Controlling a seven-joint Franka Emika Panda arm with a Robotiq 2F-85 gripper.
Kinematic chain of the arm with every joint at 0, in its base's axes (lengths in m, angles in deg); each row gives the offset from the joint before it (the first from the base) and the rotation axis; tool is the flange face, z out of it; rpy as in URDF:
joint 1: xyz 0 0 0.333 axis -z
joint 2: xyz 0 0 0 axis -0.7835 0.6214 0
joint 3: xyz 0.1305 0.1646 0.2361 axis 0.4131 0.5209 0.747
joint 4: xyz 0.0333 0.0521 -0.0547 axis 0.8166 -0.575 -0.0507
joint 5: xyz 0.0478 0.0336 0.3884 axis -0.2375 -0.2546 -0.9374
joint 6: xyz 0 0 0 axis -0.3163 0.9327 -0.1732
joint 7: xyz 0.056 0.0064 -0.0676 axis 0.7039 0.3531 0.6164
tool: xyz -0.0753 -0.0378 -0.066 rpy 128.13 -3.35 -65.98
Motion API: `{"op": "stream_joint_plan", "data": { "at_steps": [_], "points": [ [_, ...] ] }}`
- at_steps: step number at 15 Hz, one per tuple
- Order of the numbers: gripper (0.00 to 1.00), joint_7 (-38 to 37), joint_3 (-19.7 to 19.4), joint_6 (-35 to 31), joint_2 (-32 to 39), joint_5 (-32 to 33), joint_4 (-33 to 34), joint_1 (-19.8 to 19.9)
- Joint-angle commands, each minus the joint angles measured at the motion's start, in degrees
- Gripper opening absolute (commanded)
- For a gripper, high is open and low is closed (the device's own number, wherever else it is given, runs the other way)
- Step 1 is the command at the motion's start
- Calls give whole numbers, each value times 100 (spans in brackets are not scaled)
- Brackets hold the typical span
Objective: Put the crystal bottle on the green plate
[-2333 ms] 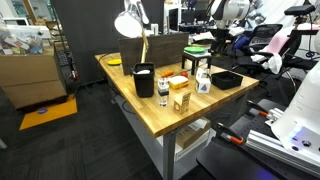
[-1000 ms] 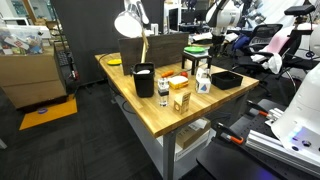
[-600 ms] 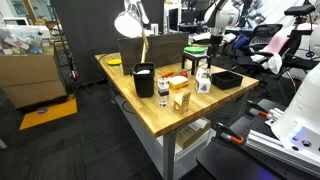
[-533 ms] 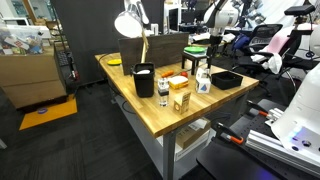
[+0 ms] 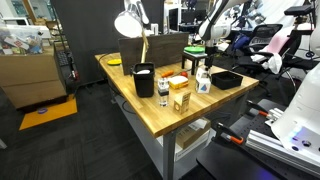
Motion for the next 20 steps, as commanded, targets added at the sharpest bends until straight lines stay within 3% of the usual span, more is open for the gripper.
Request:
{"op": "stream_joint_plan", "data": {
  "at_steps": [1, 10, 12, 13, 20],
  "points": [
    [100, -165, 22, 288, 401, 306, 618, 72],
    [100, -101, 285, 771, 823, 204, 1106, 240],
    [85, -129, 296, 831, 849, 166, 1099, 268],
    [66, -210, 284, 853, 859, 135, 1106, 273],
    [18, -471, 313, 686, 655, -33, 994, 359]
  ]
}}
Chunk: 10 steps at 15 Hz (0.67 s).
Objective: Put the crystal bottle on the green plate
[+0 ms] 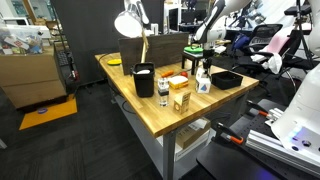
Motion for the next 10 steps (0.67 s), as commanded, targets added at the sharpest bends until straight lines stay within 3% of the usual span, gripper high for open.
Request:
{"op": "stream_joint_plan", "data": {
  "at_steps": [1, 6, 10],
  "points": [
    [18, -104, 153, -25, -156, -116, -65, 149],
    [18, -539, -7, -317, -648, -91, -456, 81],
    [18, -1227, -357, -336, -1535, 195, -1139, -53]
  ]
}}
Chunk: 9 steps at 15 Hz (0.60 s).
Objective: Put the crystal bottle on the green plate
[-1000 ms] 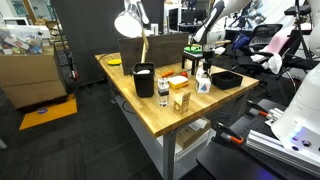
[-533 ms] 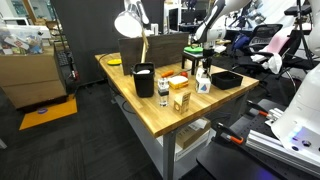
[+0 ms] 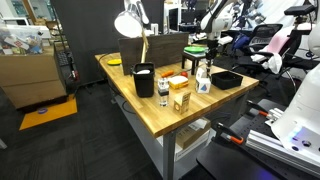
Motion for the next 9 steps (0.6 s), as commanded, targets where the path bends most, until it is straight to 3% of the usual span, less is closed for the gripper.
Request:
{"op": "stream_joint_plan", "data": {
  "at_steps": [1, 9],
  "points": [
    [18, -621, -248, -190, -902, 346, -814, -111],
    [18, -1676, -552, -89, -1977, 1199, -896, -309]
  ]
}}
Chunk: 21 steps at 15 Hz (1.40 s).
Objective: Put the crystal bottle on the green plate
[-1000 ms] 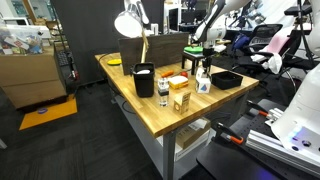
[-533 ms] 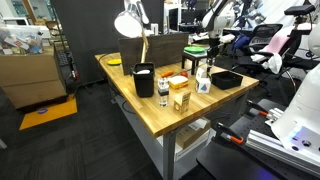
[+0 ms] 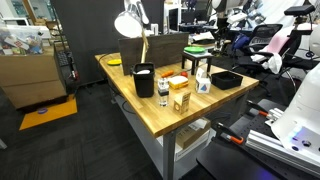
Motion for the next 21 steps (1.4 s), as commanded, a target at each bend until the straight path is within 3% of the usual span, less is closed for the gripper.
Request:
{"op": "stream_joint_plan", "data": {
  "at_steps": [1, 4, 5, 11, 12, 21],
  "points": [
    [18, -381, -131, -101, -241, 287, -68, -146],
    [18, -250, -79, 8, -223, 115, 22, -118],
    [43, -254, -78, 8, -229, 114, 22, -123],
    [43, -254, -76, 9, -187, 114, 22, -122],
    [18, -186, -41, 13, -173, -11, 93, -104],
    [18, 790, 43, 816, 369, -731, 1541, 128]
  ]
}}
